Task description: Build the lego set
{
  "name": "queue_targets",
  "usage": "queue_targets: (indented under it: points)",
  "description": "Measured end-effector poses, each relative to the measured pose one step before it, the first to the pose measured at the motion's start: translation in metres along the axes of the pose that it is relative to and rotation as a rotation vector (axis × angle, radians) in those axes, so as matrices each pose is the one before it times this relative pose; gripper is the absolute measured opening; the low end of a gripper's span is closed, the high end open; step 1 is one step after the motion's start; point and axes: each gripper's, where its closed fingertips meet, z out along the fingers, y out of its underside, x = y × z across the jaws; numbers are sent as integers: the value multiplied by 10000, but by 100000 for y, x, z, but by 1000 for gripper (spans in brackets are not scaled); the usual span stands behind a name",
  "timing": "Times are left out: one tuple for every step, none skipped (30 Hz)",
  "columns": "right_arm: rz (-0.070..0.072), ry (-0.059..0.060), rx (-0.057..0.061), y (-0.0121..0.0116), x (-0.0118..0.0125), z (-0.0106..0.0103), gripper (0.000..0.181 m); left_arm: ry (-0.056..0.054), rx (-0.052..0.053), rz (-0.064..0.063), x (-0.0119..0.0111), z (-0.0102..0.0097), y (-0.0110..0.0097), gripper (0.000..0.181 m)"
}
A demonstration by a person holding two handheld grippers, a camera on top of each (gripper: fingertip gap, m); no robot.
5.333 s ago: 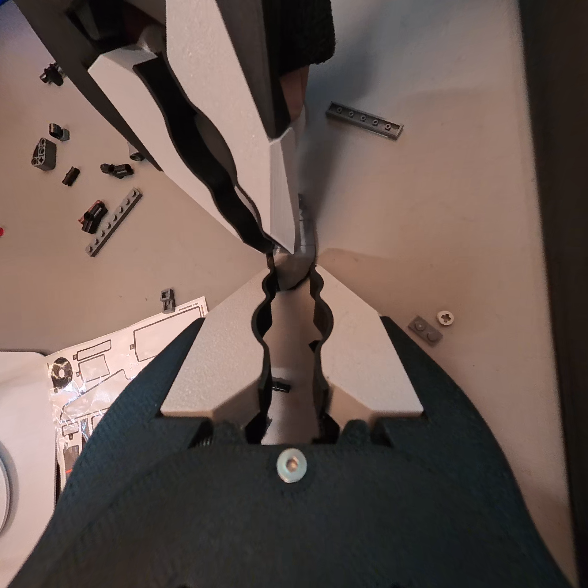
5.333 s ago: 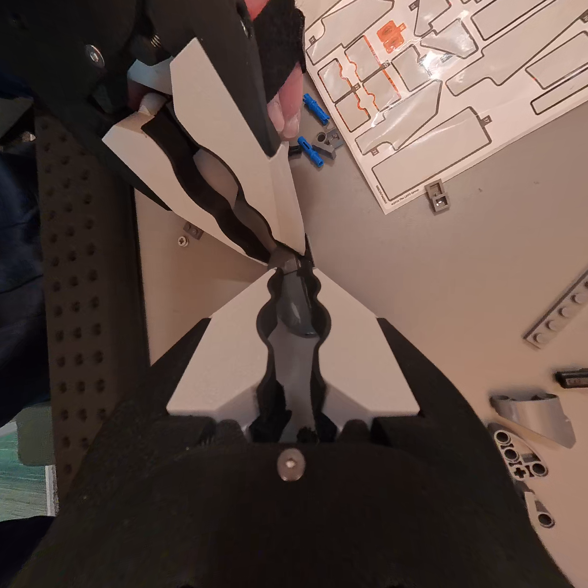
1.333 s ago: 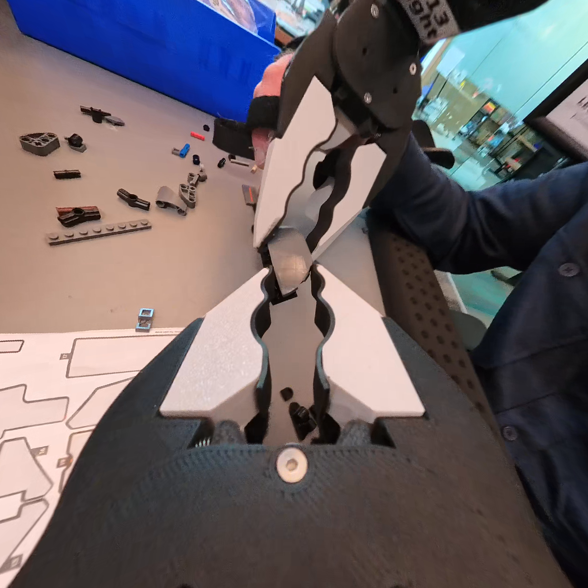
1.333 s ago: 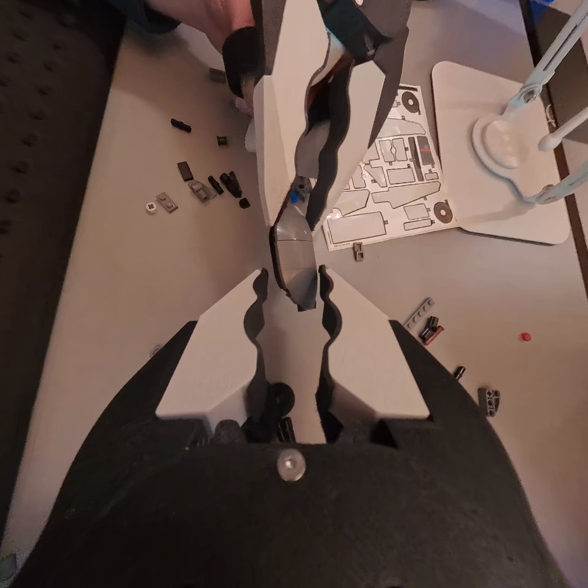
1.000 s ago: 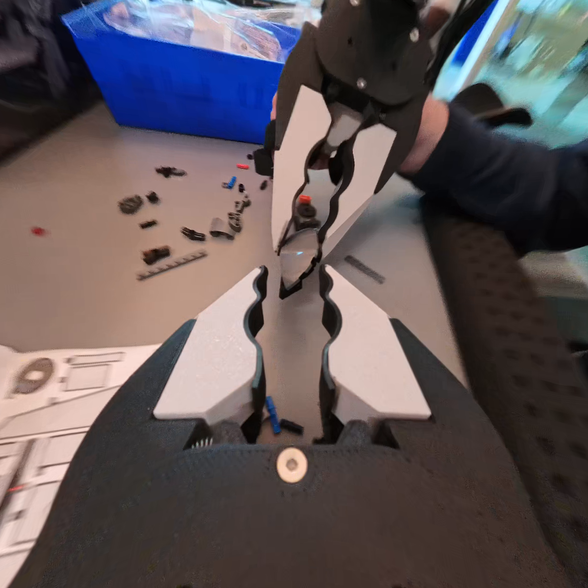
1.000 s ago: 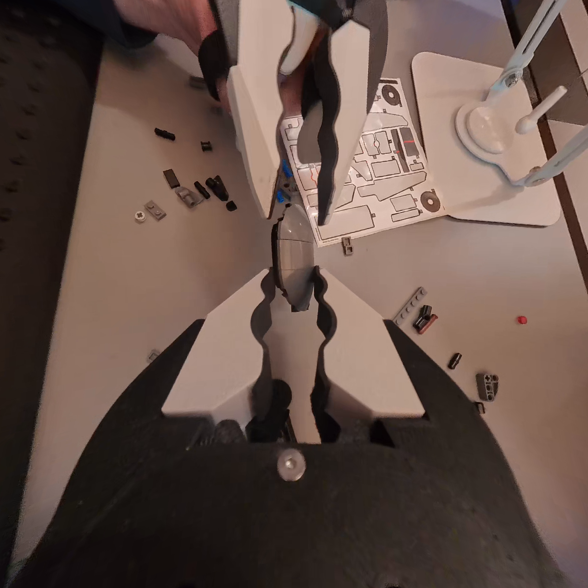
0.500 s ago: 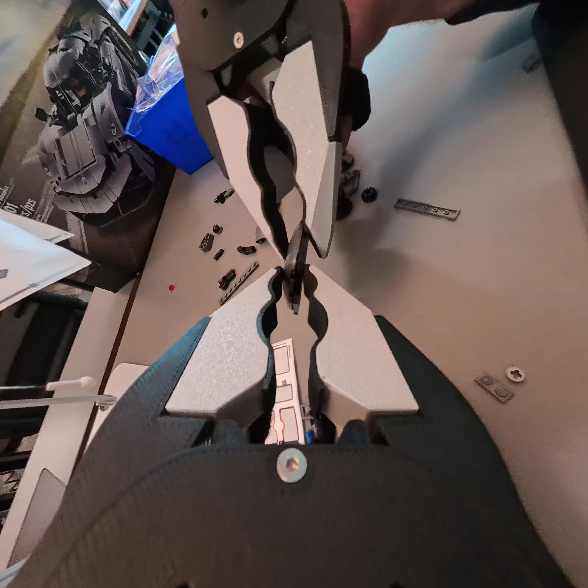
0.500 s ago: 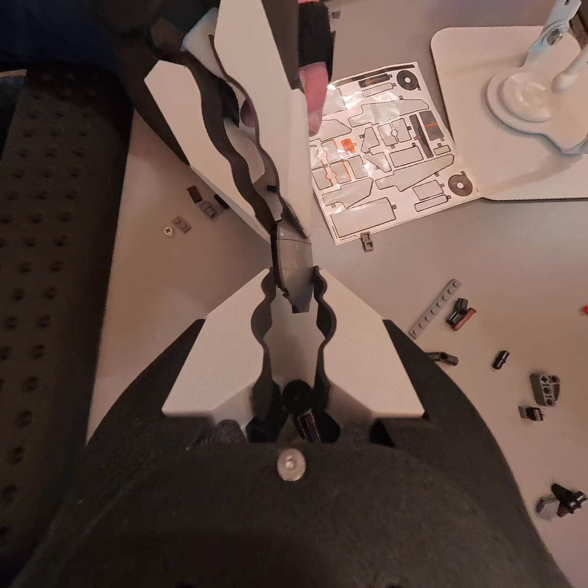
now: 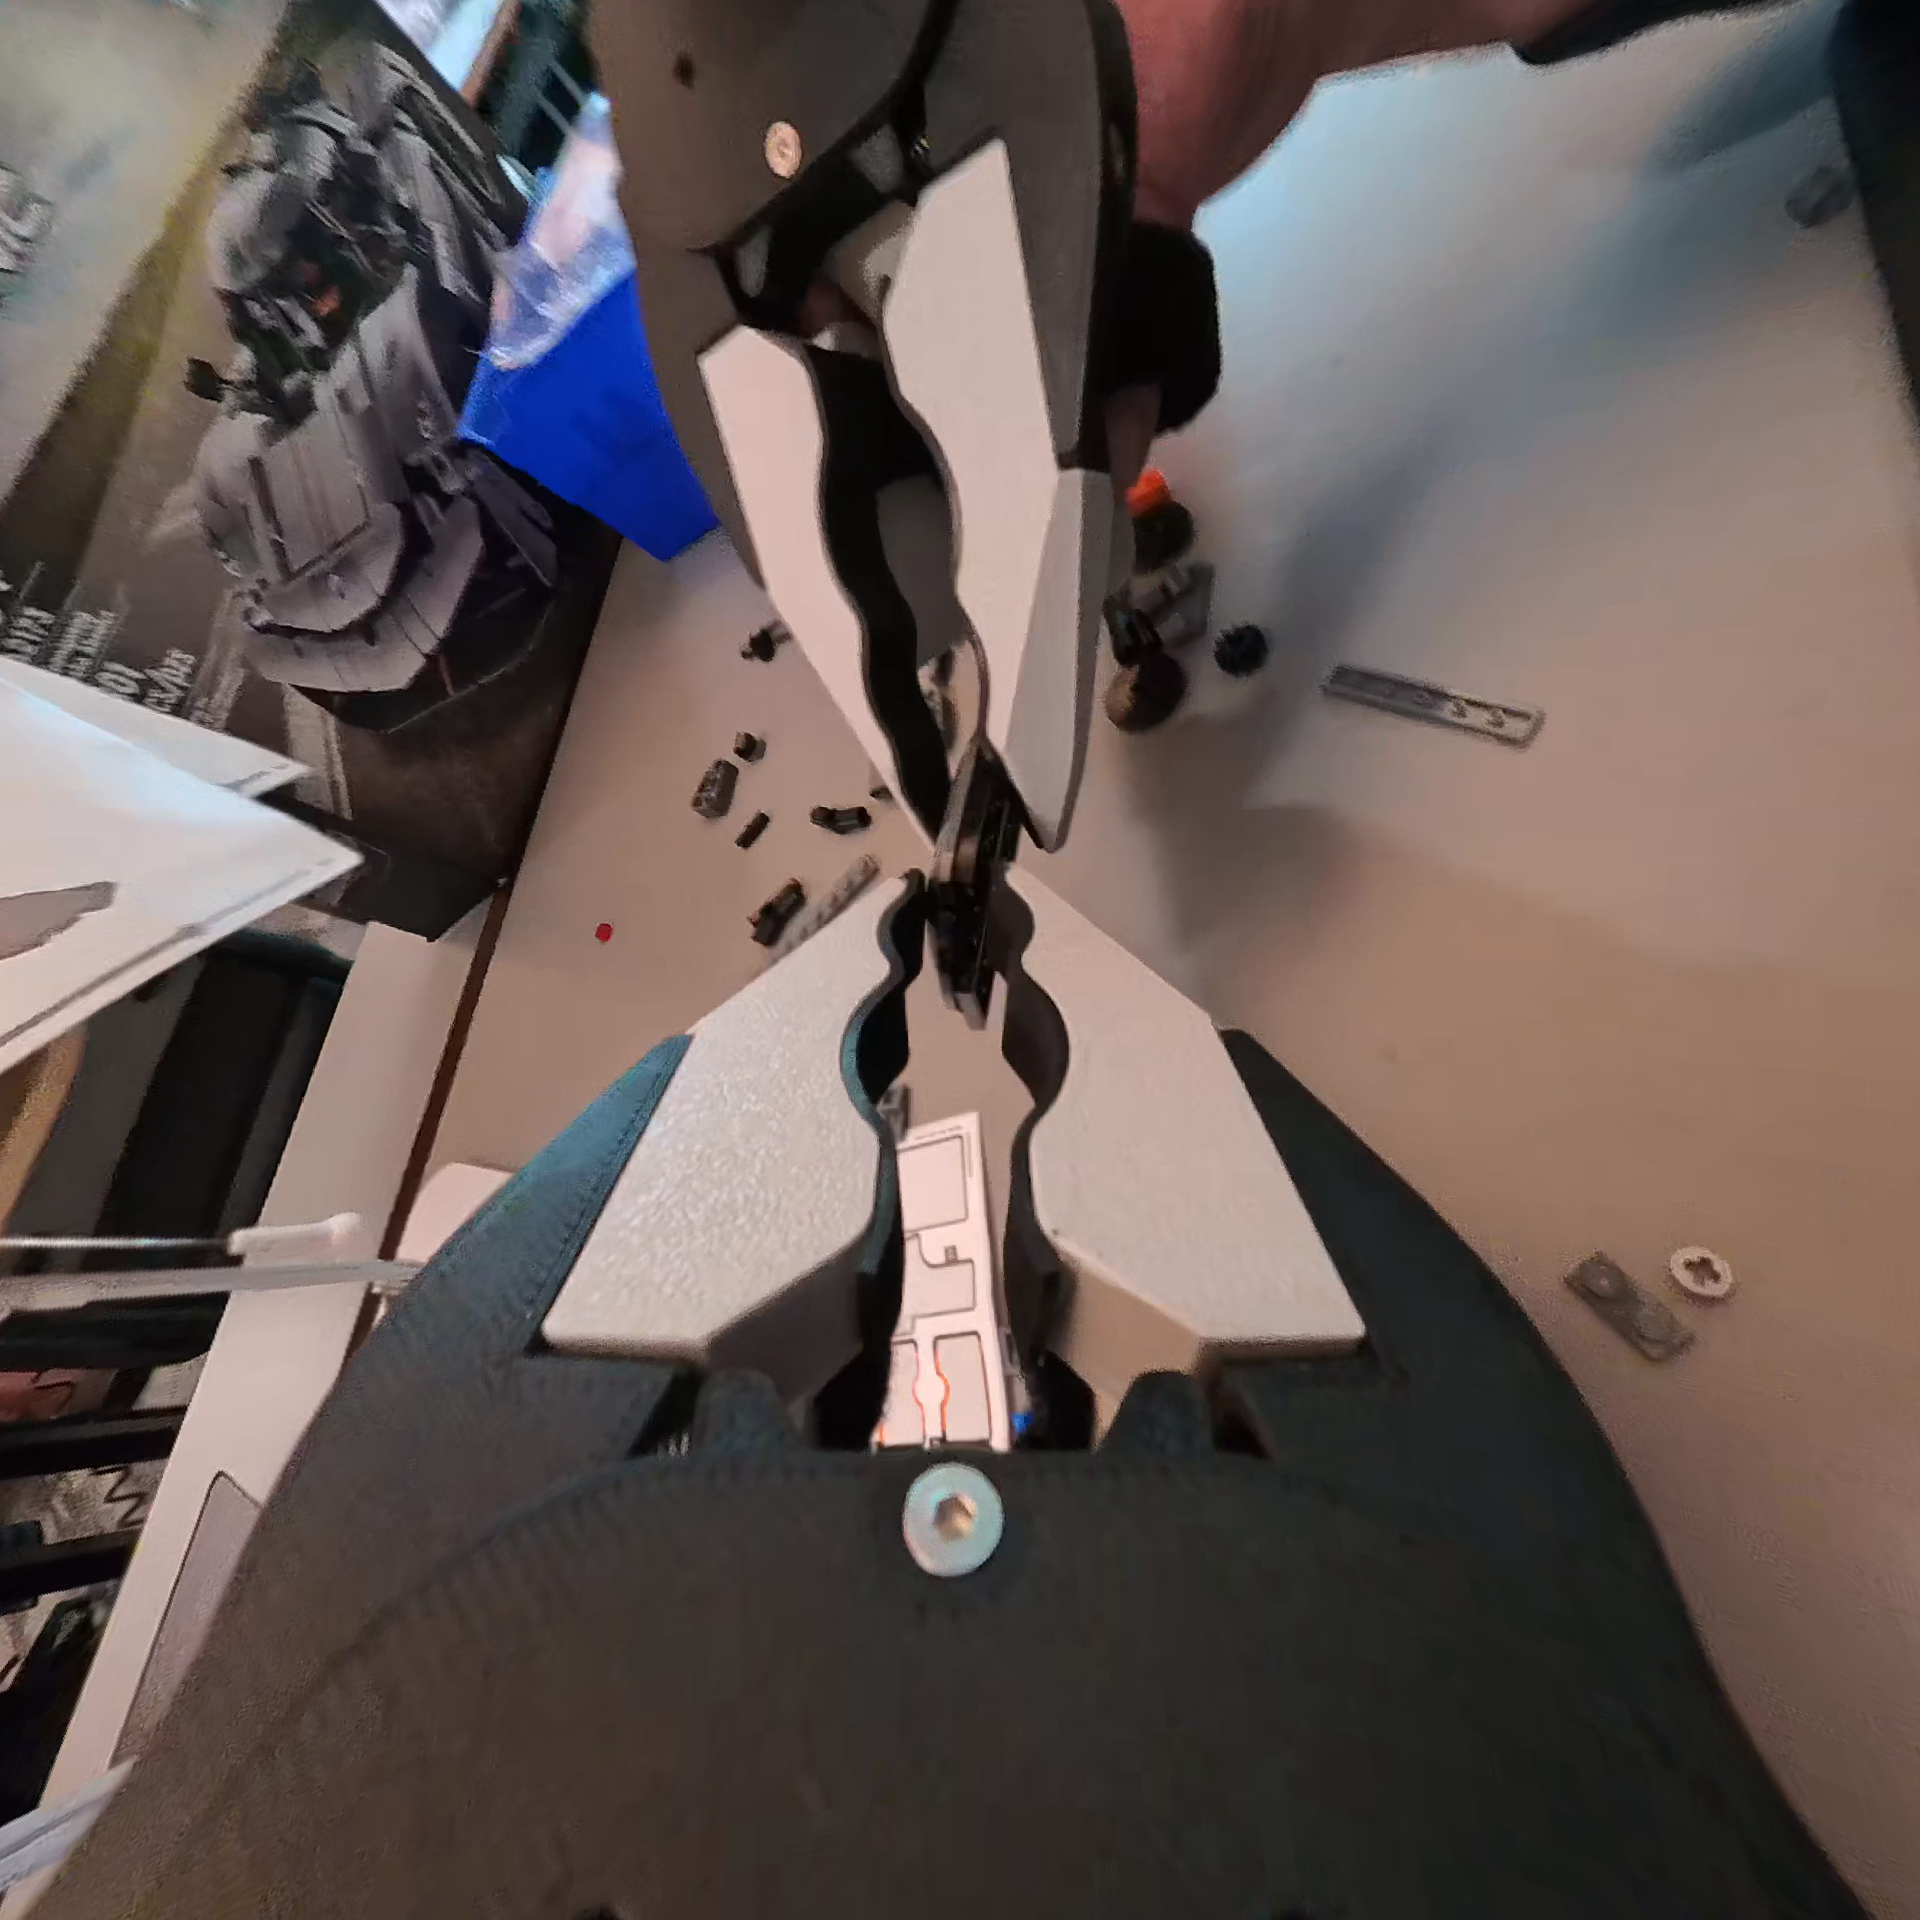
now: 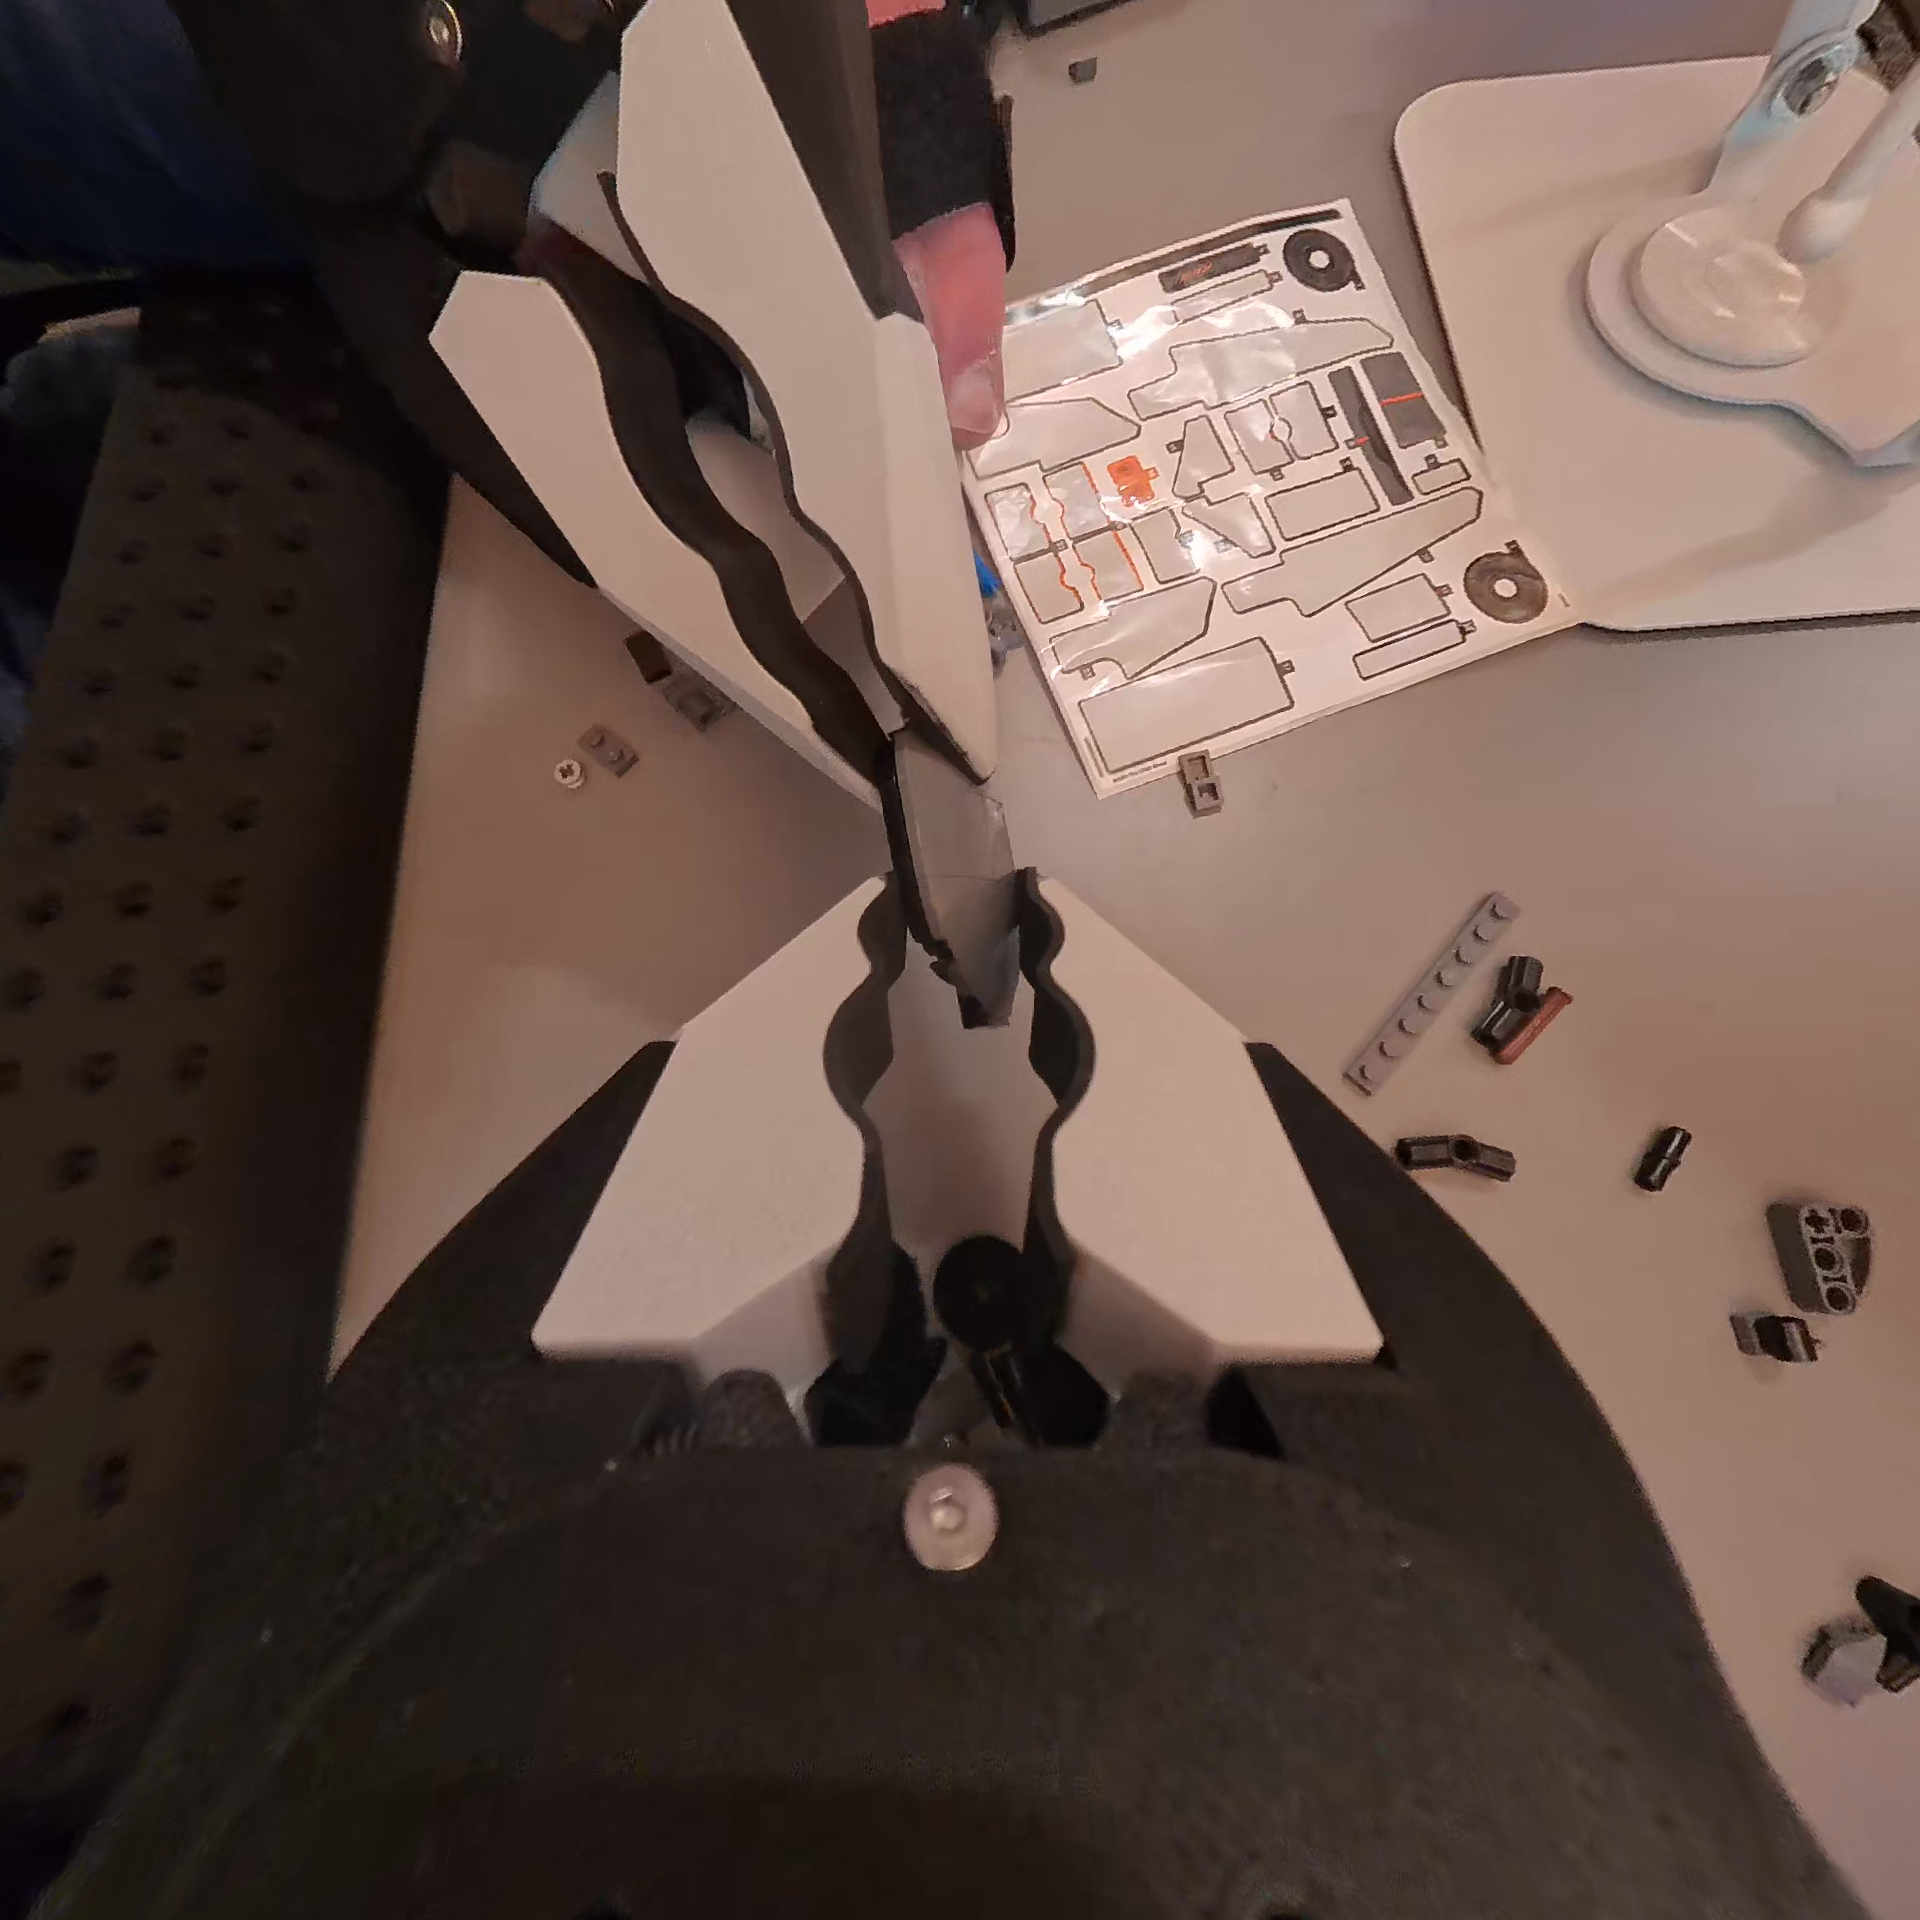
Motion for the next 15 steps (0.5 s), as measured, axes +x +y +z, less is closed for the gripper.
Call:
queue_targets:
  points:
    - [99, -28, 190, -261, 56, -167, 19, -190, 188, -71, -394, -193, -265, 10]
    - [71, -36, 161, -214, 19, -167, 18, -43, 94, 21, -109, -132, -162, 9]
    - [23, -7, 72, -76, 33, -118, 18, 16, 18, 25, 31, -47, -8, 9]
    - [6, 34, 15, 4, 84, -59, 18, 77, -56, 44, 197, 35, 121, 9]
    - [-7, 22, 6, 36, 51, -22, 11, -57, -33, 86, 15, 17, 83, 9]
    - [1, -16, 12, 30, 4, 27, 11, -38, 4, 33, -52, -41, 17, 9]
    - [33, -32, 33, -32, -11, 16, 11, 38, 46, -90, -20, -62, -37, 9]
    - [4, -10, 56, -80, -7, -10, 11, 33, 67, -102, -52, -72, -70, 9]
    - [-15, 4, 51, -82, -12, -47, 11, -18, 75, -8, -47, -67, -108, 9]
    - [-19, 5, 15, -60, -29, -49, 11, 16, 14, 25, 51, -36, -40, 9]
    - [-43, 20, -34, 18, -24, -10, 11, 38, -48, -13, 67, -5, 17, 8]
    - [-46, 22, -53, 79, -4, 45, 11, -1, -42, 25, 34, 29, 37, 8]
    - [-33, 3, -50, 71, -14, 66, 11, -5, -31, 60, 47, 8, 49, 6]
    - [-35, -10, -52, 69, -42, 71, 11, 47, -64, 12, 84, 1, 68, 6]
    - [-33, -3, -48, 68, -39, 51, 11, 38, -50, -17, 51, -2, 30, 6]
